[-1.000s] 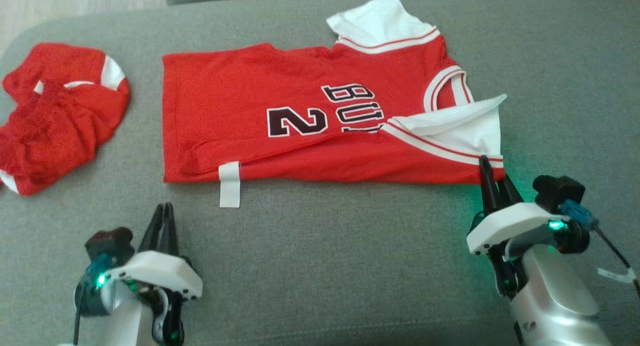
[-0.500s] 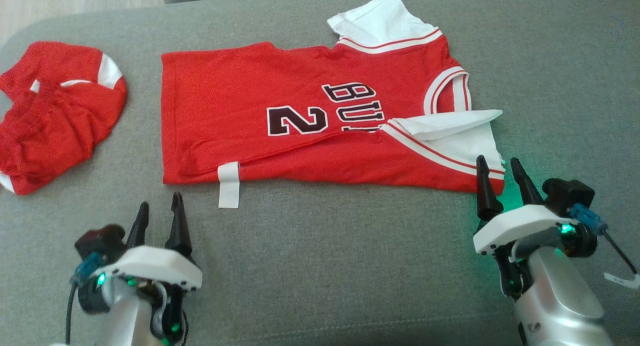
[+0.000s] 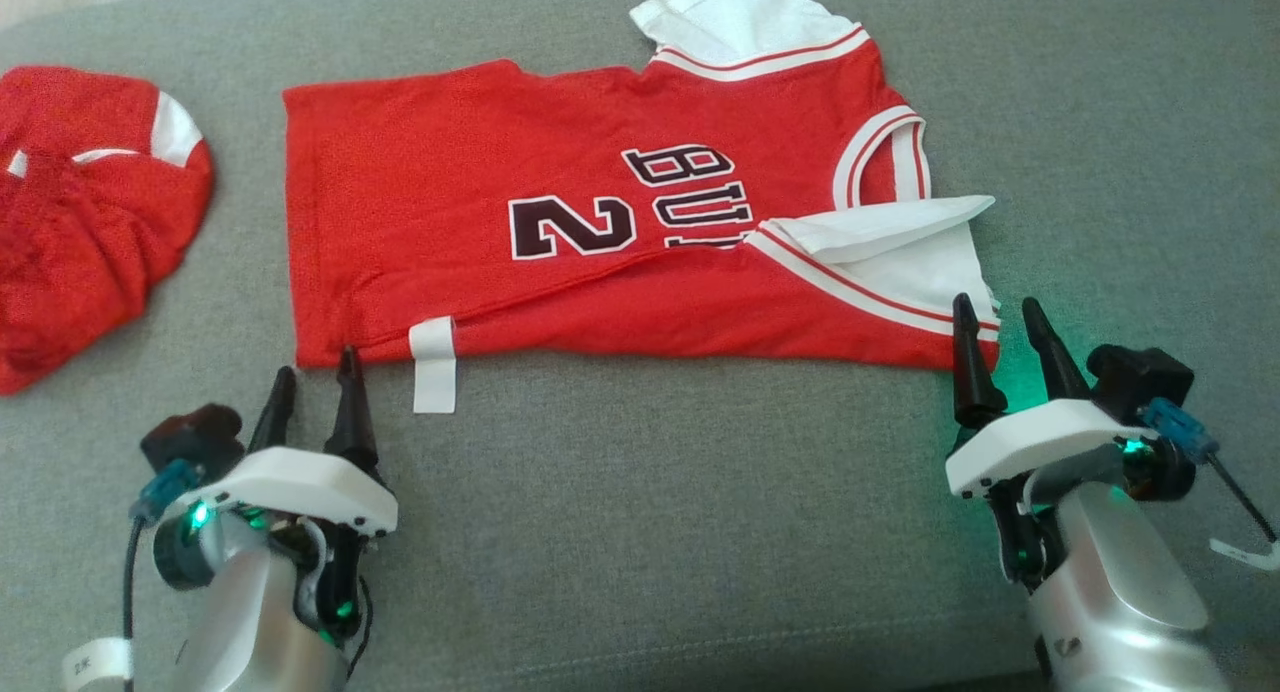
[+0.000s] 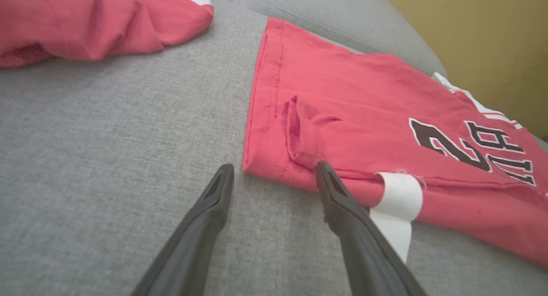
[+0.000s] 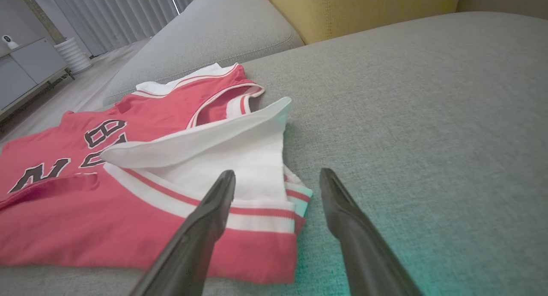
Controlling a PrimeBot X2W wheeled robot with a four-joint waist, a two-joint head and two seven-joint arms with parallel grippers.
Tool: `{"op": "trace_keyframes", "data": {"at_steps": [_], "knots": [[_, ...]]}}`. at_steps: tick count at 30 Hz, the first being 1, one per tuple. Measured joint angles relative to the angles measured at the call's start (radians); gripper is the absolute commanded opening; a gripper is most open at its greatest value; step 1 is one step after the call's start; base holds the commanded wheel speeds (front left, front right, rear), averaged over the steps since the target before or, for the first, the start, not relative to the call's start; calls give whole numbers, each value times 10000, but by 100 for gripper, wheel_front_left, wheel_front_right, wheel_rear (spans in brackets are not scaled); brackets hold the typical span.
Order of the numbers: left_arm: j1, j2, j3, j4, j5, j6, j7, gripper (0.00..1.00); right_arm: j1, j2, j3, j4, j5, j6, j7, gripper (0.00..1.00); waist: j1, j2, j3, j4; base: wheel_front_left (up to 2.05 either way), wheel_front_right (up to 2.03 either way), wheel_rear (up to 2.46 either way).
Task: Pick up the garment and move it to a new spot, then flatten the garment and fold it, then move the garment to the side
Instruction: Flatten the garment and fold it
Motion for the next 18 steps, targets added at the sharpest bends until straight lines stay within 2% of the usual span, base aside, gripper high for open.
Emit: {"op": "trace_keyframes", "data": {"at_steps": [13,14,16,18], "knots": [[-881,8,194,988,192,-188,-98,100,-214,0,94,-282,0,0,-71,100,0,0,399,-160,0,0,0],[-970,12,186,1160,196,-228,-105,86,-214,0,104,-291,0,0,-71,100,0,0,418,-170,0,0,0],[-1196,19,169,1442,270,-259,-109,3,-215,0,125,-314,2,0,-71,100,0,0,452,-184,0,0,0],[-1378,59,121,1634,274,-272,-107,0,-216,0,130,-326,2,0,-71,100,0,0,473,-187,0,0,0]]}}
